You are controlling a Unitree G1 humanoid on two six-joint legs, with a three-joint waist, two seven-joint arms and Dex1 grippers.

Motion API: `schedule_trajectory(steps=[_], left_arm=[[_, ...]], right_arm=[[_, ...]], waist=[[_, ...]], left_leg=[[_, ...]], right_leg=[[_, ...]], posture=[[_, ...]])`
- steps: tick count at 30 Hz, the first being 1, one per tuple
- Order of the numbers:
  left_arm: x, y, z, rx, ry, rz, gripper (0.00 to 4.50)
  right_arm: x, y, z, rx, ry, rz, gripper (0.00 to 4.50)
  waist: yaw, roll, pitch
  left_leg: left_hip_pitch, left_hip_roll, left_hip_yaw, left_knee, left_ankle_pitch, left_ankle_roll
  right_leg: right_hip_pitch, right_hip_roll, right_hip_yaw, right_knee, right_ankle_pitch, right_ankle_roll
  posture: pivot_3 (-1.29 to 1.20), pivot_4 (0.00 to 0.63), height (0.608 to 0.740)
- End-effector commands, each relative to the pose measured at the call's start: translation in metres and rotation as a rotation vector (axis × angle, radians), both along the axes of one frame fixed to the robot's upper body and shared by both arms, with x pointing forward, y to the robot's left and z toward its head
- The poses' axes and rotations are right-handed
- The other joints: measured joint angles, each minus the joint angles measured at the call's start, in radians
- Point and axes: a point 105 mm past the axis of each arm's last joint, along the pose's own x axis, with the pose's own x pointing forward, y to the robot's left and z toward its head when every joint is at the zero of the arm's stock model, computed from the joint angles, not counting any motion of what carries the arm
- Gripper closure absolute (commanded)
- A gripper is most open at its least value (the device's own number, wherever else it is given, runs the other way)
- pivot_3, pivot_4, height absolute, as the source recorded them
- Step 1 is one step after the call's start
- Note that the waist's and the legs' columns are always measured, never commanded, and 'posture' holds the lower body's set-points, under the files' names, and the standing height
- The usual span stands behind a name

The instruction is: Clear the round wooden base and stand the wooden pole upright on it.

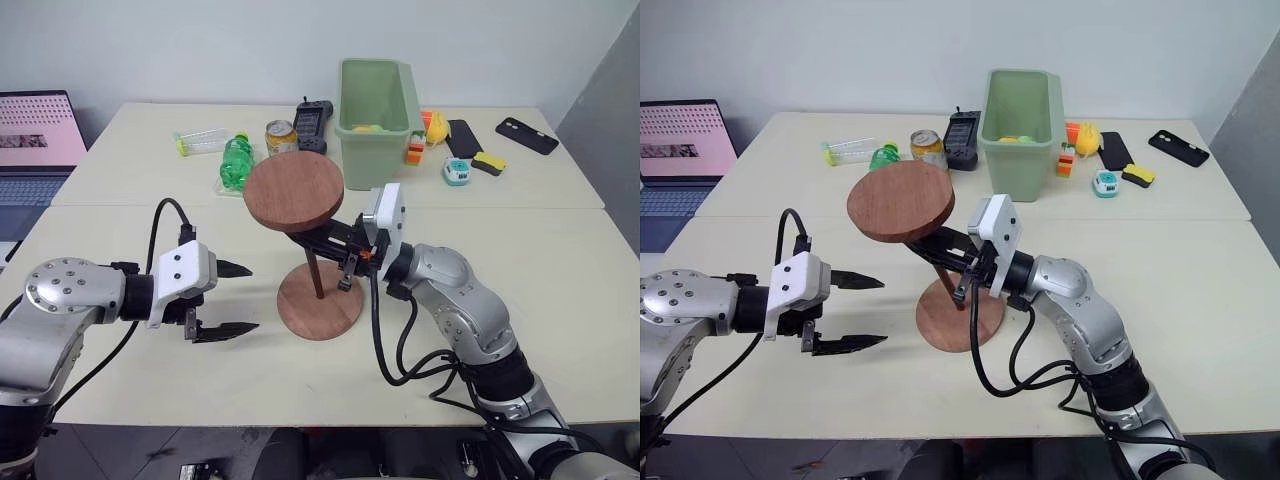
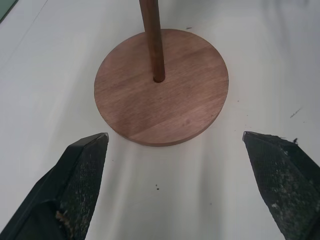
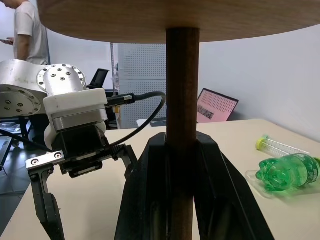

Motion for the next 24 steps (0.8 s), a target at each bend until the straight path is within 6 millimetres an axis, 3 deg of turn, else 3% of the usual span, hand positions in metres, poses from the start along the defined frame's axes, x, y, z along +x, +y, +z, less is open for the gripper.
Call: schedule_trajectory(steps=[1, 10, 24], left_arm=[[0.0, -0.002, 0.005, 0.002, -0.023, -0.017, 0.0], [0.001, -0.002, 0.005, 0.0, -0.024, -0.02, 0.0], [0.002, -0.005, 0.005, -0.005, -0.025, -0.026, 0.0]], right_arm=[[-0.004, 0.0, 0.001, 0.006, -0.026, 0.008, 4.28], [-0.005, 0.0, -0.003, -0.003, -0.024, 0.005, 4.28], [0.002, -0.003, -0.026, -0.068, 0.047, -0.035, 4.28]], waist=[[0.0, 0.0, 0.0], [0.0, 0.0, 0.0], [0.0, 0.0, 0.0]], left_leg=[[0.0, 0.0, 0.0, 0.0, 0.0, 0.0], [0.0, 0.0, 0.0, 0.0, 0.0, 0.0], [0.001, 0.0, 0.0, 0.0, 0.0, 0.0]], right_leg=[[0.0, 0.0, 0.0, 0.0, 0.0, 0.0], [0.0, 0.0, 0.0, 0.001, 0.0, 0.0], [0.001, 0.0, 0.0, 0.001, 0.0, 0.0]], posture=[[0.0, 0.15, 0.74], [0.0, 0.15, 0.74], [0.0, 0.15, 0.74]])
